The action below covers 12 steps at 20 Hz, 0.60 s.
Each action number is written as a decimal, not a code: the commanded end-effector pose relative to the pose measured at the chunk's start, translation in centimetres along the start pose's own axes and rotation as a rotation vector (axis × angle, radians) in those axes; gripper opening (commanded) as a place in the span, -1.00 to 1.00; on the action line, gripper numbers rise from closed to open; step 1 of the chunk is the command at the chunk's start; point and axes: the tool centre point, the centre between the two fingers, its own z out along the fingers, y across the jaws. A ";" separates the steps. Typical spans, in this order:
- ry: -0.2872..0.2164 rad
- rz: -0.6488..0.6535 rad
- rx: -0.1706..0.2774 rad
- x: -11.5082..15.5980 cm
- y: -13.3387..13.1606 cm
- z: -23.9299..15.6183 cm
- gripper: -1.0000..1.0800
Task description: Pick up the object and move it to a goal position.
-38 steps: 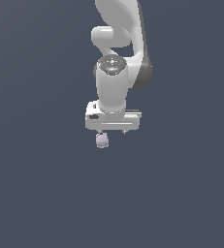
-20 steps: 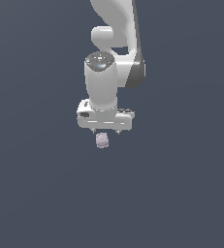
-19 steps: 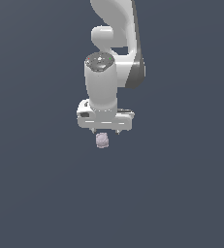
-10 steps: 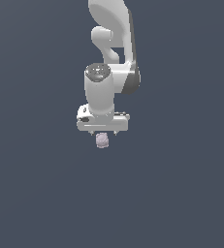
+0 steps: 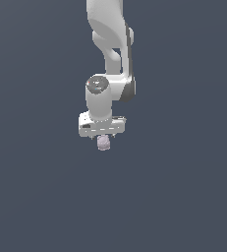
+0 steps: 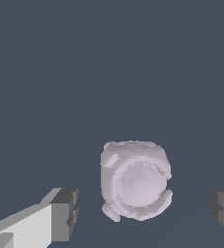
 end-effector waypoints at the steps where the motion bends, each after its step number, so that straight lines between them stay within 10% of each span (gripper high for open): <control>1: -0.001 -0.021 -0.001 -0.4 0.1 0.6 0.92; 12: -0.003 -0.028 -0.001 -0.6 0.1 2.1 0.92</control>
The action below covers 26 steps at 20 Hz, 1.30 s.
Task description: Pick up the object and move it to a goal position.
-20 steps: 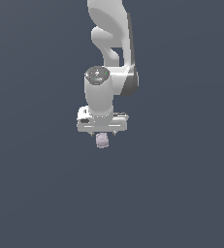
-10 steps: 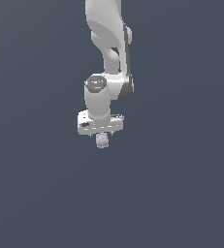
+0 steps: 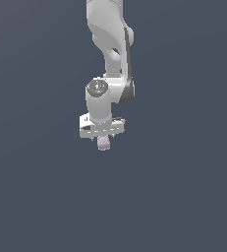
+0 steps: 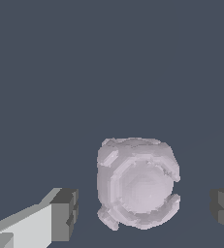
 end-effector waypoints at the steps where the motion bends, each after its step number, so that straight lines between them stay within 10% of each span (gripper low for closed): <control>1: -0.001 -0.001 0.000 -0.1 0.0 0.9 0.92; 12: -0.001 -0.004 0.000 -0.1 0.0 4.4 0.92; 13: -0.001 -0.004 0.000 -0.1 0.0 4.4 -1.00; 26: -0.001 -0.003 0.000 -0.1 -0.2 4.1 -1.00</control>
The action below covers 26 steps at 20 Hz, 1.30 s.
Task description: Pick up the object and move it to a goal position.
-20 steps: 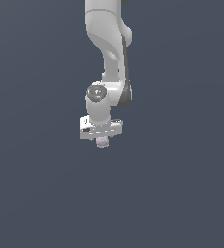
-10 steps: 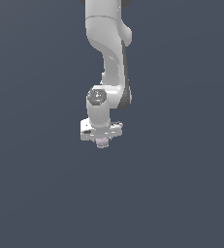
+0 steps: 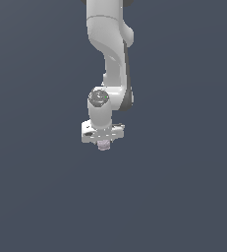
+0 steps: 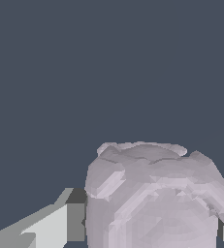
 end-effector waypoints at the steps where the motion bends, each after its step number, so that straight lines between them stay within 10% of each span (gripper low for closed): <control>1: 0.001 -0.001 0.000 0.1 -0.3 -0.3 -1.00; 26: 0.000 -0.001 -0.002 2.1 -19.0 -18.4 -1.00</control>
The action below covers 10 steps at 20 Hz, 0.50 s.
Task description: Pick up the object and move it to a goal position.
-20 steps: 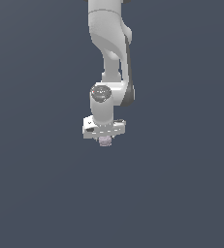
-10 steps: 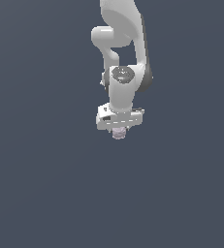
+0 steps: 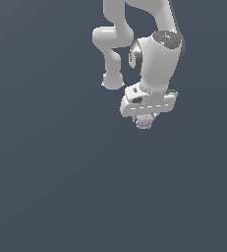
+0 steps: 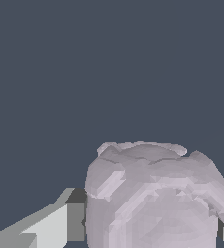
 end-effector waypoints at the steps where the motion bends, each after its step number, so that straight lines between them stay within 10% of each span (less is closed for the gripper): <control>1: -0.001 0.001 0.000 0.3 -2.2 -2.2 -1.00; 10: -0.001 0.001 0.001 1.2 -7.4 -7.2 -1.00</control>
